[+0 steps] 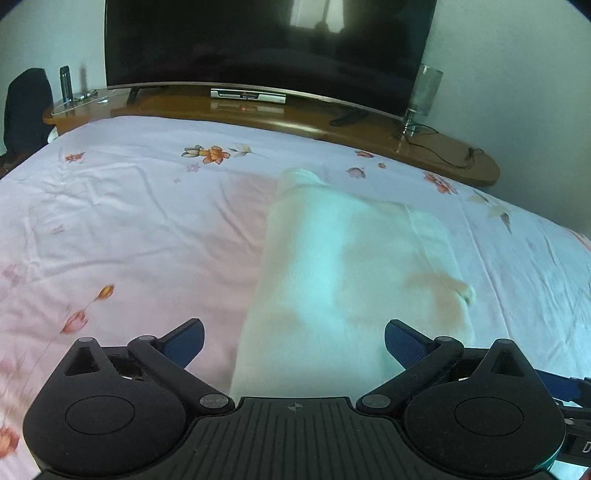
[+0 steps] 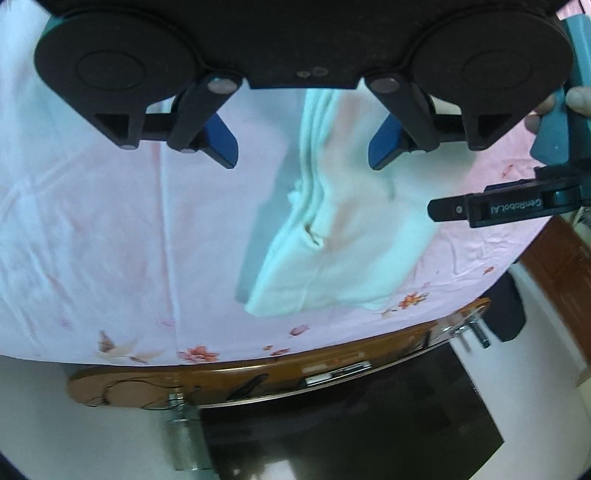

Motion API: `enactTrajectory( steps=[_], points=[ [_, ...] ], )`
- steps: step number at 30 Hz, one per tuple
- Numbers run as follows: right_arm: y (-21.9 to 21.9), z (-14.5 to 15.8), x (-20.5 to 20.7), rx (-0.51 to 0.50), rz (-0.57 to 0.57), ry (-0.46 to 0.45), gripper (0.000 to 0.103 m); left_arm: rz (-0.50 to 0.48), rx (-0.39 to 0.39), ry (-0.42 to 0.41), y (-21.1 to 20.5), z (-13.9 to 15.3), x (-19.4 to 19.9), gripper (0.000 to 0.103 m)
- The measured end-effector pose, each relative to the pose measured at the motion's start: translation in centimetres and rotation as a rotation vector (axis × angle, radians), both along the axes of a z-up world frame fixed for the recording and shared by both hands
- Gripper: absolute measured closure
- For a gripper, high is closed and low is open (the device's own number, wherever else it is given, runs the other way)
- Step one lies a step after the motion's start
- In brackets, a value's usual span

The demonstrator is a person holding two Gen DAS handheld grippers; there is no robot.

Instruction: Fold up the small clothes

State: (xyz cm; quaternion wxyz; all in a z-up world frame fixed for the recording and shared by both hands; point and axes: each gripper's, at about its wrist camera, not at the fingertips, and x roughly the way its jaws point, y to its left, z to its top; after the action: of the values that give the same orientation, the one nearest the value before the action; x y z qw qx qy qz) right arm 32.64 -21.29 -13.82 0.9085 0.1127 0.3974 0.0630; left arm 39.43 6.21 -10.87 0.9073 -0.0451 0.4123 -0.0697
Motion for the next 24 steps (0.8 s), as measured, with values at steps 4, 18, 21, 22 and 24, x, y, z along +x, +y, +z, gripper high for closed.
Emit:
enactTrajectory(
  steps=[4, 18, 21, 22, 24],
  points=[
    [0.7, 0.8, -3.3, 0.001, -0.041, 0.010, 0.025, -0.004, 0.009, -0.013, 0.9, 1.7, -3.6, 0.000],
    [4.5, 8.5, -17.8, -0.004, -0.027, -0.074, 0.011, -0.086, 0.130, -0.183, 4.1, 11.3, -18.4, 0.000],
    [5.0, 10.2, -21.2, -0.025, -0.046, -0.111, 0.008, -0.083, 0.137, -0.219, 4.9, 12.8, -21.0, 0.000],
    [5.1, 10.7, -22.2, -0.030, -0.054, -0.127, 0.008, -0.087, 0.135, -0.224, 5.1, 13.1, -21.7, 0.000],
    [5.3, 11.7, -24.1, -0.041, -0.083, -0.164, 0.006, -0.093, 0.132, -0.225, 5.7, 13.6, -23.0, 0.000]
  ],
)
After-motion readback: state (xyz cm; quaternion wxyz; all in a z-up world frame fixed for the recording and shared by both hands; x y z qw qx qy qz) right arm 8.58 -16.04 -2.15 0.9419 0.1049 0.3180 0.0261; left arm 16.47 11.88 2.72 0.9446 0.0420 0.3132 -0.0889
